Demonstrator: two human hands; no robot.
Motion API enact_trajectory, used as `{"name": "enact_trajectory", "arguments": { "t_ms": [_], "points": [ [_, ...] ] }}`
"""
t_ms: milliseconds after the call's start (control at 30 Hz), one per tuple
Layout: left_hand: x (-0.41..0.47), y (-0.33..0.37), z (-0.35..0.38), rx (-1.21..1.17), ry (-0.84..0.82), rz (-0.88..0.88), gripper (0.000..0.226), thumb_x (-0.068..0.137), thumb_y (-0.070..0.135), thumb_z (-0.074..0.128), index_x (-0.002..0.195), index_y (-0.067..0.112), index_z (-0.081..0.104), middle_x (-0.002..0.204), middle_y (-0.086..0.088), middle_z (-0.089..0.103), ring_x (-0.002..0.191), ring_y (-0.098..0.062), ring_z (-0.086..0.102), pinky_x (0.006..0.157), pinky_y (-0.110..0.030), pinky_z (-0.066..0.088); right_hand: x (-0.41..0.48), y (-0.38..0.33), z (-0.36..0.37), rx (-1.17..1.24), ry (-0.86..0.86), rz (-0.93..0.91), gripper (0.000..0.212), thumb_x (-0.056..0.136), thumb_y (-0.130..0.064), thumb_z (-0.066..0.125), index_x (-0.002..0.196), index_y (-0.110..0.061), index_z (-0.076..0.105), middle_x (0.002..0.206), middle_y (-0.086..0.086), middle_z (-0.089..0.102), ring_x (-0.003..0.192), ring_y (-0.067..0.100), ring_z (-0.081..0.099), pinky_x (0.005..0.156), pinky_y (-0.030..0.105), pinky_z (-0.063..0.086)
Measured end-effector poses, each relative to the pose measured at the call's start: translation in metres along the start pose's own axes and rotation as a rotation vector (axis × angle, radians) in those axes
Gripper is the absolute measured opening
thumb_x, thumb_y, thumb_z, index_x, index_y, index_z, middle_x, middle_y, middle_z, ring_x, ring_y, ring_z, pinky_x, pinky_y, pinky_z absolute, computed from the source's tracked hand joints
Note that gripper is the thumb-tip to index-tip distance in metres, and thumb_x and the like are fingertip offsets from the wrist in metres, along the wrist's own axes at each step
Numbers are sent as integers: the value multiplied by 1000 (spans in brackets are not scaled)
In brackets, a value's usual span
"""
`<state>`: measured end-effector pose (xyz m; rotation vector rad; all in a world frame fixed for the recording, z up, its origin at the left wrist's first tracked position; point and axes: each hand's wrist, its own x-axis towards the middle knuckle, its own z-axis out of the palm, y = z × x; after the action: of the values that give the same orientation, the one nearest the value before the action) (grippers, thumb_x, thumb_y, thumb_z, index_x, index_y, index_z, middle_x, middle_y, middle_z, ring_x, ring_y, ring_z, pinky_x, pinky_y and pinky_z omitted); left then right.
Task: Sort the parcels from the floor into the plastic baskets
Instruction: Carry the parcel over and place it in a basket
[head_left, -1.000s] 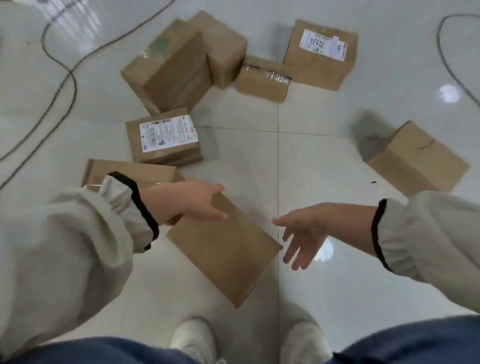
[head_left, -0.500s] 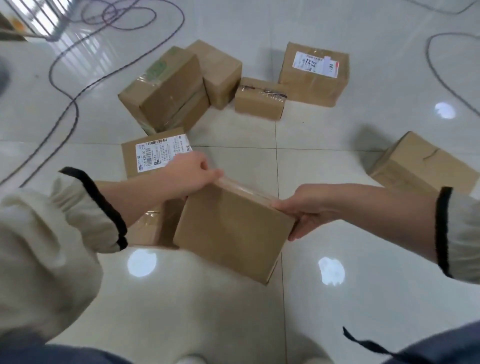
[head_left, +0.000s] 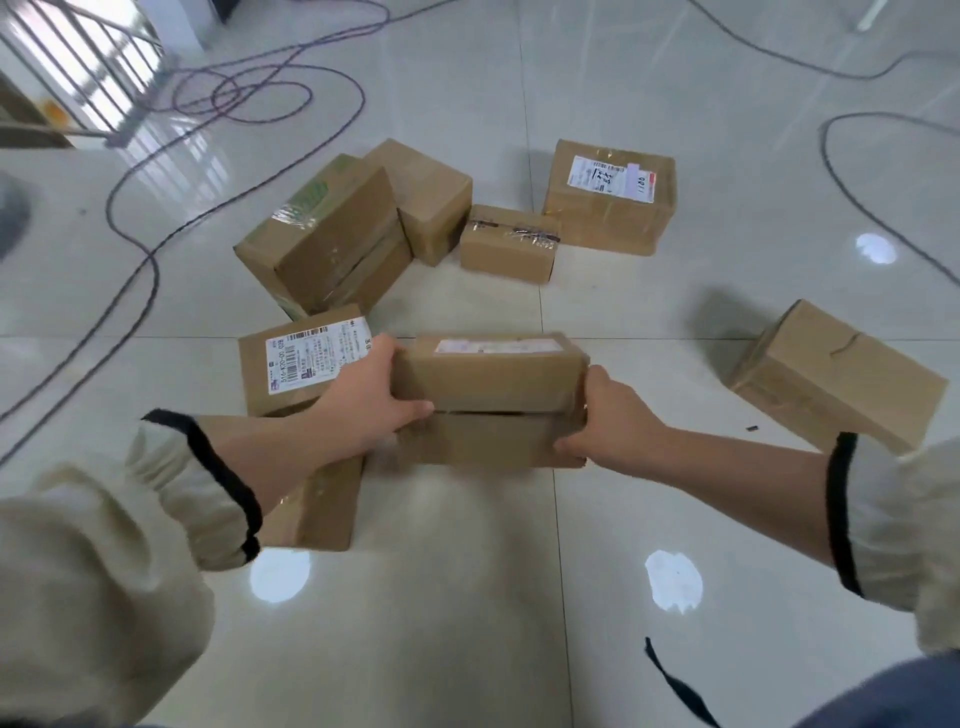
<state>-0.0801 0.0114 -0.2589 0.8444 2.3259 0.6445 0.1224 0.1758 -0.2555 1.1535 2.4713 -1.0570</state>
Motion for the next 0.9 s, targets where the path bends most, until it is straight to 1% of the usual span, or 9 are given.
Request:
{"name": "enact_trajectory", "arguments": {
  "t_ms": [100,233,367,500,600,667,767,833,900],
  "points": [
    [-15,-17,22,76,21,25,50,74,26,77,94,30,31,80,8,52,70,-3,50,52,-17,34,-8,17,14,63,20,-15,44,76,-11,68,113,-8,45,97,5,58,83,21,57,63,28,47],
    [-28,-36,50,72,-181,-7,42,81,25,70,92,23,29,84,9,53,72,0,52,51,-11,36,-18,37,36,241,-240,48,45,73,-14,73,113,-22,55,107,-2,66,96,15,63,77,23,51],
    [-20,-36,45,88,-226,-31,47,77,28,74,87,25,27,84,11,50,72,0,50,50,-14,34,-15,37,32,326,-313,71,30,76,-13,71,90,-36,59,89,-14,66,70,-3,59,53,6,43],
    [-8,-34,35,80,-226,-49,52,78,23,73,108,18,31,89,5,57,81,-12,58,61,-20,45,-17,31,30,313,-498,98,30,82,-21,70,109,-29,58,105,4,65,84,9,58,65,13,44],
    [4,-31,26,35,-206,-64,59,78,13,68,125,18,33,105,-6,61,93,-21,61,81,-35,51,-26,26,38,321,-670,140,42,86,-33,66,125,-25,53,123,-1,58,112,17,56,90,29,48],
    [10,-29,25,11,-215,-74,63,79,9,64,133,20,32,105,-9,61,90,-21,61,77,-33,51,-28,23,38,374,-762,182,48,87,-38,63,131,-26,47,128,-8,52,121,17,50,99,34,45],
    [12,-22,28,-142,-160,-97,74,82,2,54,143,29,25,128,-9,53,85,-16,60,63,-24,46,-30,19,34,385,-915,201,52,91,-37,58,138,-27,40,125,-16,49,124,17,48,99,33,44],
    [14,-18,30,-316,-64,-129,78,86,2,52,148,30,13,148,-10,34,106,-22,57,76,-27,49,-27,15,24,323,-963,173,40,92,-31,59,130,-24,51,116,-16,59,117,18,56,92,34,48],
    [14,-16,30,-266,19,-132,72,90,12,54,149,23,12,148,-11,36,123,-28,47,96,-33,41,-17,11,2,301,-937,146,19,92,-28,58,107,-19,67,105,-6,69,98,20,67,82,33,53]
  ]
}}
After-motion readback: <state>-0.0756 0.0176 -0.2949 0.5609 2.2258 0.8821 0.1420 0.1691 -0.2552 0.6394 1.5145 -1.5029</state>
